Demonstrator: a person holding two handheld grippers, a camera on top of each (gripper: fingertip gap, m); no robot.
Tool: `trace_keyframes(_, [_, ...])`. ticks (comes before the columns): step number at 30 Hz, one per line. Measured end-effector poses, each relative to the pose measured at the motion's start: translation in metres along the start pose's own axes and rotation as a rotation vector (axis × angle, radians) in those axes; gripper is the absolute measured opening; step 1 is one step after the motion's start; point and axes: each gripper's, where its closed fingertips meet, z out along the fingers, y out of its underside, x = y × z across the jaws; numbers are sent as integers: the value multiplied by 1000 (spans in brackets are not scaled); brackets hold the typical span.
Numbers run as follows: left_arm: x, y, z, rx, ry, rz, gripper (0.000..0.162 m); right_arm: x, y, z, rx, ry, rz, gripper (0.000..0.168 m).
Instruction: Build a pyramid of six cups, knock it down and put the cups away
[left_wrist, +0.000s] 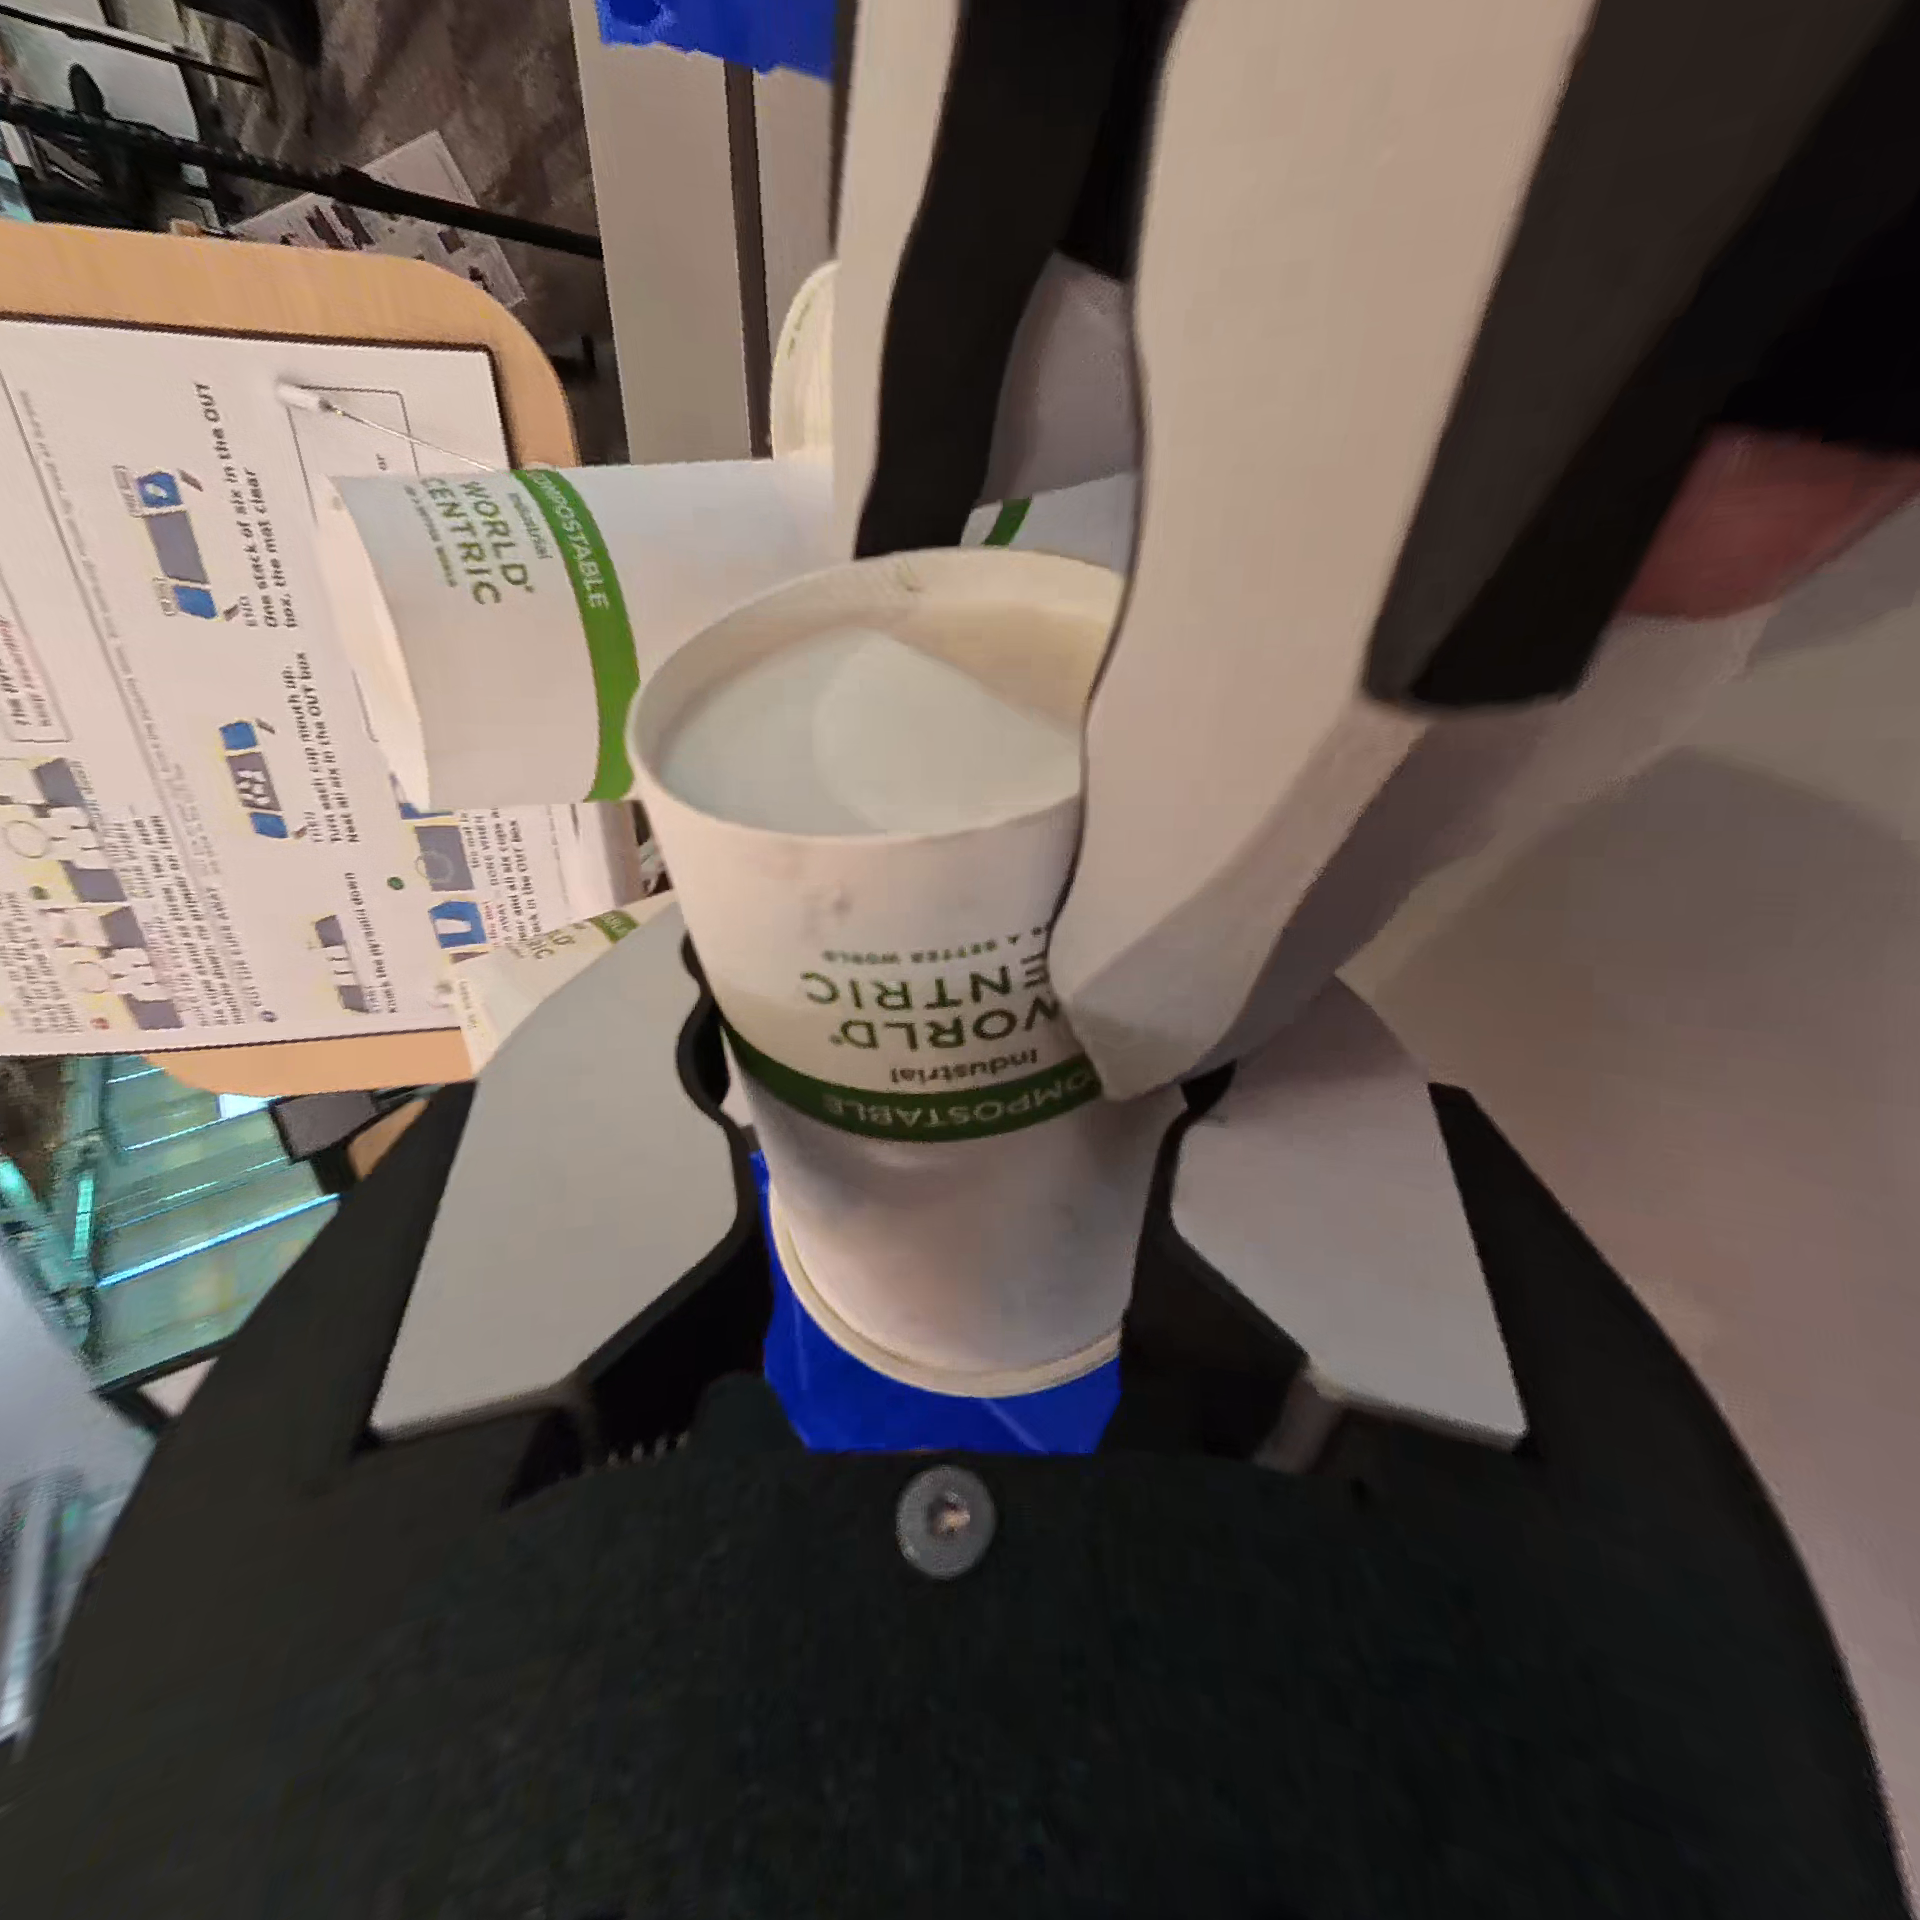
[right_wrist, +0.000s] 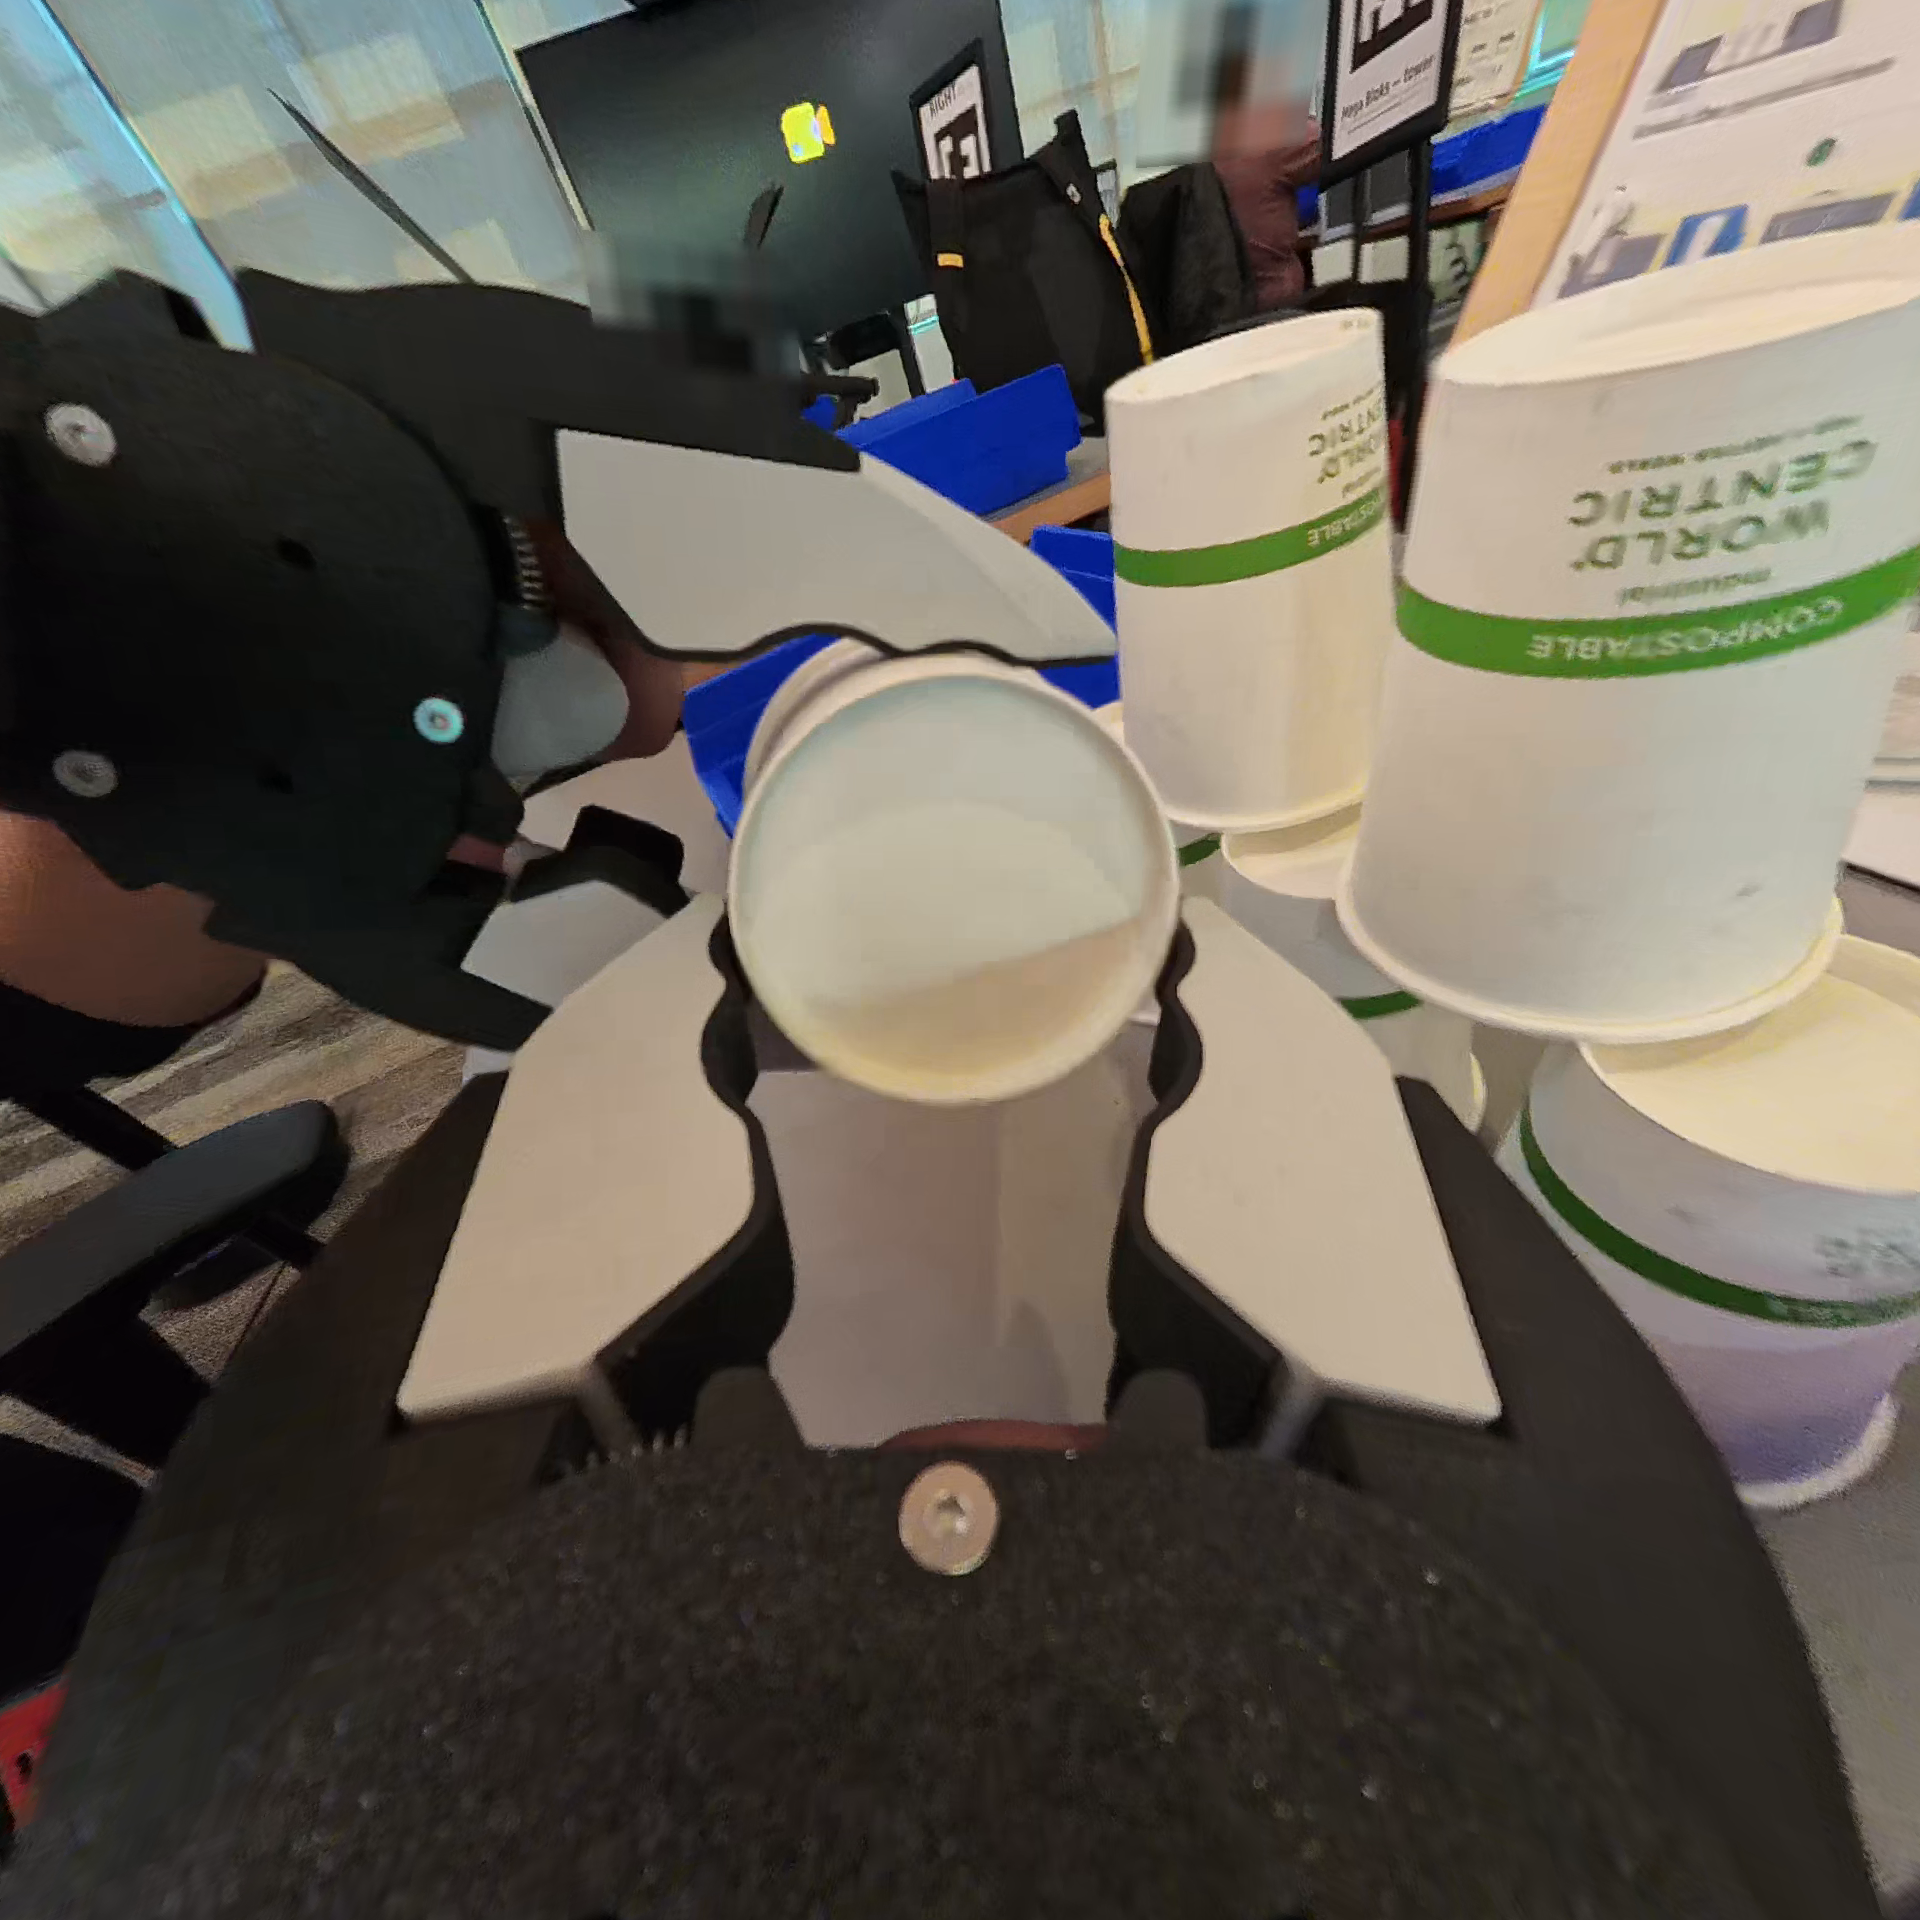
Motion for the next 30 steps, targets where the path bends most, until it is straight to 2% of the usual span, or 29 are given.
trace_keyframes(3, [-9, 3, 3, 73, -25, -101, 85, 10, -2, -26, 72, 107, -10, 83])
trace_keyframes(7, [-55, -7, -10, 364, -67, -485, 86, 3, 10, -62, 217, 214, -16, 80])
trace_keyframes(10, [-112, -12, -28, 578, -175, -776, 87, -16, 31, -64, 222, 214, -34, 78])
trace_keyframes(12, [-148, -8, -37, 661, -274, -919, 87, -29, 42, -55, 188, 167, -40, 78])
trace_keyframes(16, [-188, -1, -32, 702, -318, -1133, 87, -45, 55, -42, 120, 80, -12, 78])
trace_keyframes(19, [-204, 9, -18, 665, -357, -1204, 87, -45, 58, -41, 119, 67, 3, 77])
trace_keyframes(21, [-207, 16, -5, 595, -380, -1230, 87, -42, 61, -41, 97, 75, 1, 78])
trace_keyframes(25, [-201, 15, 11, 563, -338, -1259, 87, -32, 61, -45, 93, 90, 4, 79])
trace_keyframes(30, [-195, 10, 20, 549, -332, -1215, 87, -29, 61, -46, 97, 87, 30, 78])
